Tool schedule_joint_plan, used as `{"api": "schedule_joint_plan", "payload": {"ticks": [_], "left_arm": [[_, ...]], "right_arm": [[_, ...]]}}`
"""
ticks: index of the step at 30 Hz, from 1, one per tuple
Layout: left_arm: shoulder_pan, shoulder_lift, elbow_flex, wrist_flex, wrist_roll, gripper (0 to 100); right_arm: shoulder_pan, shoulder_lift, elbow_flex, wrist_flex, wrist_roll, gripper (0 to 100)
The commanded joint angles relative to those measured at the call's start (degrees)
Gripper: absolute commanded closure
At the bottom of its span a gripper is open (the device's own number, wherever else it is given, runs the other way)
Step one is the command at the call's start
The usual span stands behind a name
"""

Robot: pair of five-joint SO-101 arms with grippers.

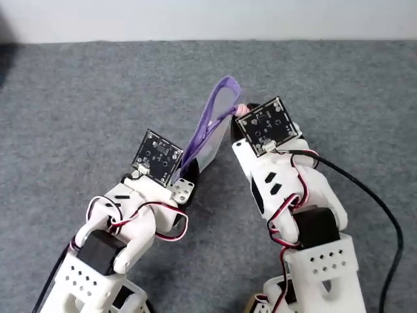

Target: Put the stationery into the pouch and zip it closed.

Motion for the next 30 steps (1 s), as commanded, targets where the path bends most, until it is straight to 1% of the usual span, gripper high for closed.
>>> {"api": "schedule_joint_plan", "payload": {"ticks": [1, 8, 16, 20, 26, 30], "left_arm": [[-0.53, -5.36, -0.84, 1.41, 0.70, 99], [-0.53, -14.86, 3.74, 9.23, 0.79, 99], [-1.05, -22.95, 4.53, 16.53, 0.88, 99], [-1.05, -25.58, 4.44, 19.43, 3.69, 99], [-1.05, -27.96, 4.18, 22.95, 4.04, 99], [-1.05, -29.54, 4.09, 24.70, 4.04, 99]], "right_arm": [[4.62, 0.66, 0.97, -6.99, 0.44, 99.1], [9.80, 9.63, 1.23, -18.51, 0.35, 99.1], [10.24, 15.16, 1.14, -23.52, 0.53, 99.1], [11.30, 18.68, 1.14, -27.82, 0.62, 99.1], [14.81, 26.95, 1.14, -36.35, 4.66, 99.1], [17.71, 31.78, -1.67, -37.49, 5.63, 99.1]]}}
